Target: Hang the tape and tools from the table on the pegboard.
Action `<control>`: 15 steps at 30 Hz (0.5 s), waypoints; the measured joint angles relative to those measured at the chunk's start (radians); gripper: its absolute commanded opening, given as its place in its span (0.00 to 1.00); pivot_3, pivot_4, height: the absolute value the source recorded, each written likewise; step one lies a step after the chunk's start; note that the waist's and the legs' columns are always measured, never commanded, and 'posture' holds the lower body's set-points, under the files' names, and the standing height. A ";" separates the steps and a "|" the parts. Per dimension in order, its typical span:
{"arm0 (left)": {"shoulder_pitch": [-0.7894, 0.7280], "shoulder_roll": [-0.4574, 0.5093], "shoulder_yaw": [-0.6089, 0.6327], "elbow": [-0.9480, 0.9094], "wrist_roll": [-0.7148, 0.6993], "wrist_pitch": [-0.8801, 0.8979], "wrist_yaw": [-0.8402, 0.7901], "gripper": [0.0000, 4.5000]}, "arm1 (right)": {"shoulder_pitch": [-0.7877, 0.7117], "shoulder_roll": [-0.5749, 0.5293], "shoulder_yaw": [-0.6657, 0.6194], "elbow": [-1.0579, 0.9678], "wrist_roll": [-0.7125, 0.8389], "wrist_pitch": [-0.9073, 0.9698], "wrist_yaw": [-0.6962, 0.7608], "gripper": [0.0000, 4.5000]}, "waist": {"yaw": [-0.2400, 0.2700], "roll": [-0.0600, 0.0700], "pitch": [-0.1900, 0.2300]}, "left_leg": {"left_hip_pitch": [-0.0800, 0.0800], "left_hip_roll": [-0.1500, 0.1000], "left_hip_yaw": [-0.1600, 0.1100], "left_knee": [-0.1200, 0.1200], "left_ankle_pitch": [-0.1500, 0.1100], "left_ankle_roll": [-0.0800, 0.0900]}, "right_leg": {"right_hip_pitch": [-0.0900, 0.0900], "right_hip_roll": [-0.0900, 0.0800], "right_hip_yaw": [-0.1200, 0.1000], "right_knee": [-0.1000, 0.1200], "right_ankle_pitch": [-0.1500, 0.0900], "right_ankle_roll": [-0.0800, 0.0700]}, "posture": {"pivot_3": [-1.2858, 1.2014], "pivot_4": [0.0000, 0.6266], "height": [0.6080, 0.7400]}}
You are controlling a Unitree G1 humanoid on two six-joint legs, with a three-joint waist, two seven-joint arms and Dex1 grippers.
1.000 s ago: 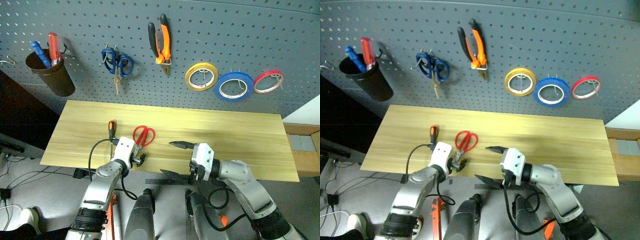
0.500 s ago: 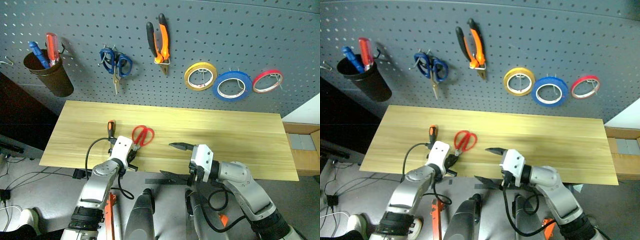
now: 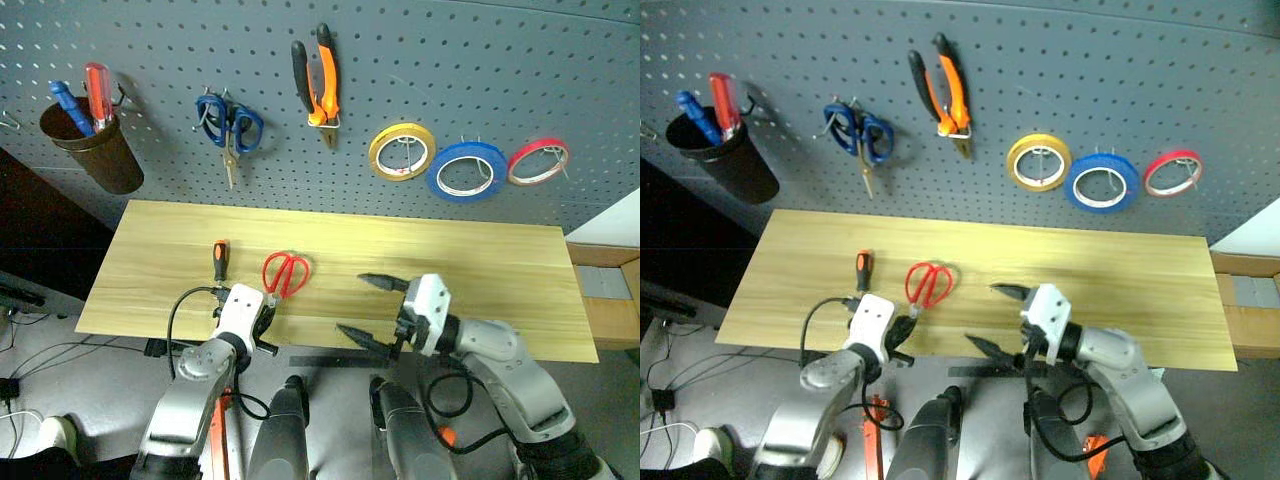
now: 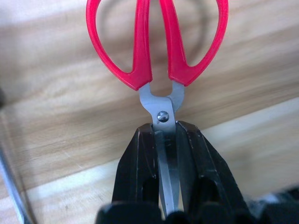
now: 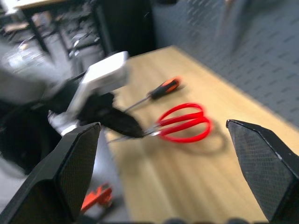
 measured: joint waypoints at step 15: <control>-0.037 -0.037 0.073 -0.185 0.088 -0.252 0.144 0.05 | -0.175 0.180 -0.146 -0.104 0.187 0.169 -0.267 1.00 | 0.025 -0.005 -0.095 | -0.001 -0.002 -0.001 0.005 0.002 -0.001 | 0.002 0.002 -0.005 -0.001 0.004 -0.002 | 0.59 0.21 1.00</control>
